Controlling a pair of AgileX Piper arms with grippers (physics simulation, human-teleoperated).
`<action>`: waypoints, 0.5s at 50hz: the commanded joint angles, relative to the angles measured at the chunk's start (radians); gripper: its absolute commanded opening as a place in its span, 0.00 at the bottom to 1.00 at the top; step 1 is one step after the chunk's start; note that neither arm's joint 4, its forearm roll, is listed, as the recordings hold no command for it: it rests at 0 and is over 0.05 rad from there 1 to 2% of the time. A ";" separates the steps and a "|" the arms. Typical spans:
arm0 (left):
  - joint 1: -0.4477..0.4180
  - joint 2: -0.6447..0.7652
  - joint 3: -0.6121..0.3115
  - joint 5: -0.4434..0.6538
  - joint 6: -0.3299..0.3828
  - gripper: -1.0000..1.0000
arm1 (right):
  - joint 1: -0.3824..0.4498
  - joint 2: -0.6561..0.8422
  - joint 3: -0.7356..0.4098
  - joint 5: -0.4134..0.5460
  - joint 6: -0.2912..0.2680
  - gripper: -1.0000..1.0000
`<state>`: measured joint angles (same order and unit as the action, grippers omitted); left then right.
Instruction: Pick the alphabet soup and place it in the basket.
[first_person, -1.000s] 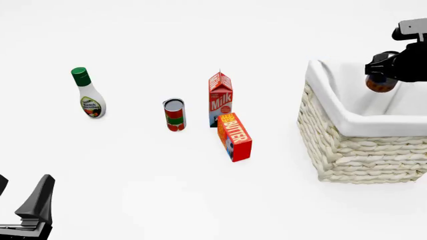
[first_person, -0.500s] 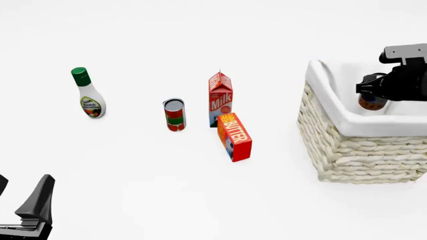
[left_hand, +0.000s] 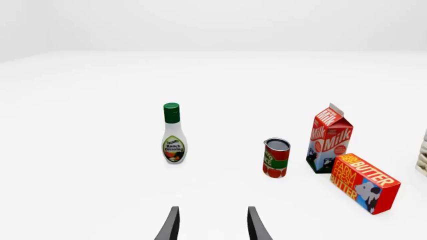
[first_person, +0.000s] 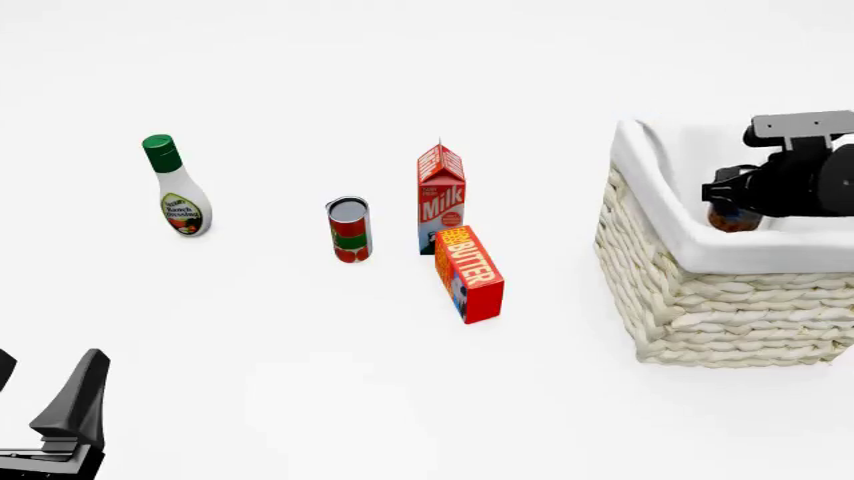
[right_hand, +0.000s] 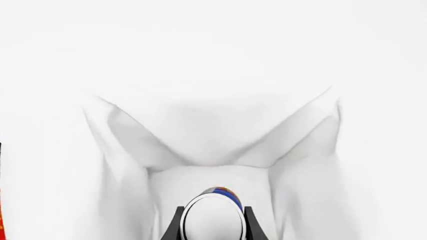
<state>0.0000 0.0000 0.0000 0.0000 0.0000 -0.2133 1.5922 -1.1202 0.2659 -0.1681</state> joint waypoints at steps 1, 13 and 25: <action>0.000 0.000 0.000 0.000 0.000 1.00 | -0.010 0.041 -0.015 -0.029 0.019 0.00; 0.000 0.000 0.000 0.000 0.000 1.00 | -0.019 0.071 -0.031 -0.039 0.015 0.00; 0.000 0.000 0.000 0.000 0.000 1.00 | -0.041 0.083 -0.029 -0.045 0.009 1.00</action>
<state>0.0000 0.0000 0.0000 0.0000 0.0000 -0.2421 1.6649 -1.1454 0.2292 -0.1658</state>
